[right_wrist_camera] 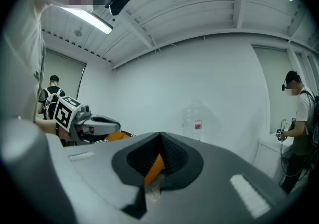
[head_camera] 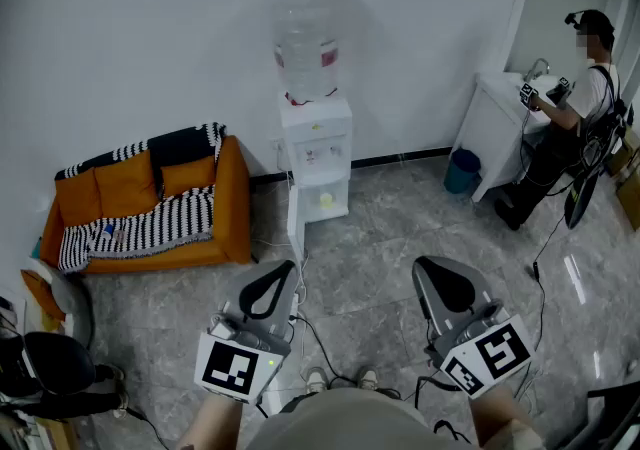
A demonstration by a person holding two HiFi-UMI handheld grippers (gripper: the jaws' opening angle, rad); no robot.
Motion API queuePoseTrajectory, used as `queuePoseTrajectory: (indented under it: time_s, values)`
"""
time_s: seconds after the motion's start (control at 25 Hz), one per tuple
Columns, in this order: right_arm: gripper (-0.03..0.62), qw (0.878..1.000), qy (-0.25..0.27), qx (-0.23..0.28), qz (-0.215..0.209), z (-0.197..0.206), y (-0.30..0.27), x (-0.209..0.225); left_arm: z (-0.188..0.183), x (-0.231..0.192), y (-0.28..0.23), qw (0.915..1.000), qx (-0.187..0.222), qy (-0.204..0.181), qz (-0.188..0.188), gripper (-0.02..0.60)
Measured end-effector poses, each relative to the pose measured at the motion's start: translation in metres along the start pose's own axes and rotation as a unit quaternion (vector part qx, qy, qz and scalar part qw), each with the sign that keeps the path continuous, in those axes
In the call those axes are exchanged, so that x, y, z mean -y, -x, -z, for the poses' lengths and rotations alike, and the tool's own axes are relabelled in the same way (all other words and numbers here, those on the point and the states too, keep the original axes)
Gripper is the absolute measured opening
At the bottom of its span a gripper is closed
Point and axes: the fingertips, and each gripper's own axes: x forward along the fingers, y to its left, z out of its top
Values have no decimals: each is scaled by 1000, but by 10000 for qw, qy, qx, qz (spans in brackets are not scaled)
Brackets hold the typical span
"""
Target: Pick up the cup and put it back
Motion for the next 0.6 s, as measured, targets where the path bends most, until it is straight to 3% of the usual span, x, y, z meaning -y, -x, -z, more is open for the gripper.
queuePoseTrajectory:
  time_s: [0.6]
  values:
    - [3,9999,6,62,-124,7,17,36,-5,28,-33,10000,-15,-77,-28,2]
